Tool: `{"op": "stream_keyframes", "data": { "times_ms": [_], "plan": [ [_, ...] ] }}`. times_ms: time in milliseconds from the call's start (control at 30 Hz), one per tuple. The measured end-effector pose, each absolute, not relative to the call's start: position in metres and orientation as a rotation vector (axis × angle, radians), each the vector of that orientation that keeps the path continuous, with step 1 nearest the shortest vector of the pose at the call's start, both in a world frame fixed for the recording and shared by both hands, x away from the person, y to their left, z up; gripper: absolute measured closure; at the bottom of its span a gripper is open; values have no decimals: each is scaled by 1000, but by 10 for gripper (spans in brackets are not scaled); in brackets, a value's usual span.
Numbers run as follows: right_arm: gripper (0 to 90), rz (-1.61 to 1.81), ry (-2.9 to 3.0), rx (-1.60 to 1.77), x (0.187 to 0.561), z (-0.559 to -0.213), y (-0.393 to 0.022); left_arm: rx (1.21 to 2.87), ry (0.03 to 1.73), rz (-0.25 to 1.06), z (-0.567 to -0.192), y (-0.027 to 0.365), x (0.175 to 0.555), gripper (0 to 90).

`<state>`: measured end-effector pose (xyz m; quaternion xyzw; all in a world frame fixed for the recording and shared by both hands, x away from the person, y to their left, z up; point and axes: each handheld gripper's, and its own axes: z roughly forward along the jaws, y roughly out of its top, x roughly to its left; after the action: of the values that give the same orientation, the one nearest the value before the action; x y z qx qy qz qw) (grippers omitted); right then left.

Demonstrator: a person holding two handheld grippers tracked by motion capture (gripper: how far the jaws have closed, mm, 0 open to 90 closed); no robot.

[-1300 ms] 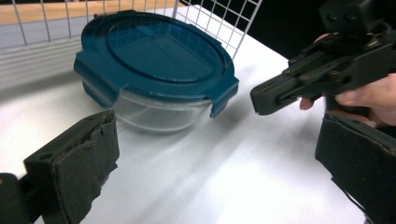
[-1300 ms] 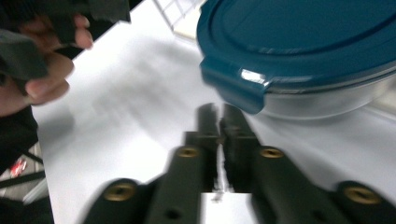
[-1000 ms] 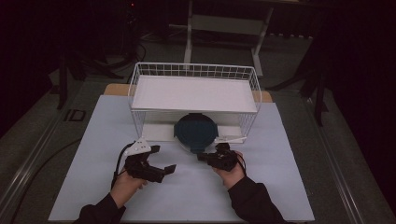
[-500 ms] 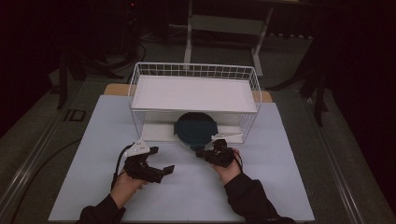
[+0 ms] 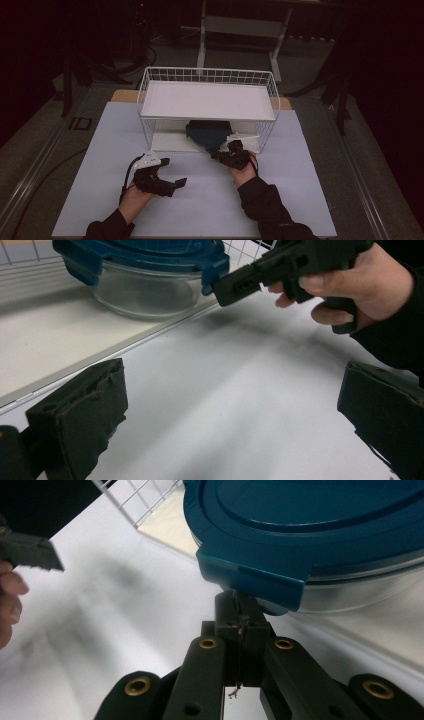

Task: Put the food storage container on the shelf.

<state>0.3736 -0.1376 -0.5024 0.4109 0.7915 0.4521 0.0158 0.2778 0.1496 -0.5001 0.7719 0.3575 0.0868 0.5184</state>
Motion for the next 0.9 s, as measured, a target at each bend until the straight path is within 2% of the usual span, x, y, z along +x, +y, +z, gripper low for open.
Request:
{"op": "stream_keyframes", "data": {
  "times_ms": [700, 800, 867, 900],
  "plan": [
    [894, 1413, 2440, 1290, 389, -504, -124, 1849, 854, 203, -500, 151, 278, 0],
    [838, 1446, 2437, 1285, 386, -503, -125, 1848, 852, 201, -499, 151, 277, 0],
    [763, 1459, 2436, 1252, 381, -500, -124, 1846, 852, 202, -497, 151, 277, 0],
    [763, 1459, 2436, 1252, 381, -500, -124, 1846, 852, 202, -497, 151, 277, 0]
  ]
}}
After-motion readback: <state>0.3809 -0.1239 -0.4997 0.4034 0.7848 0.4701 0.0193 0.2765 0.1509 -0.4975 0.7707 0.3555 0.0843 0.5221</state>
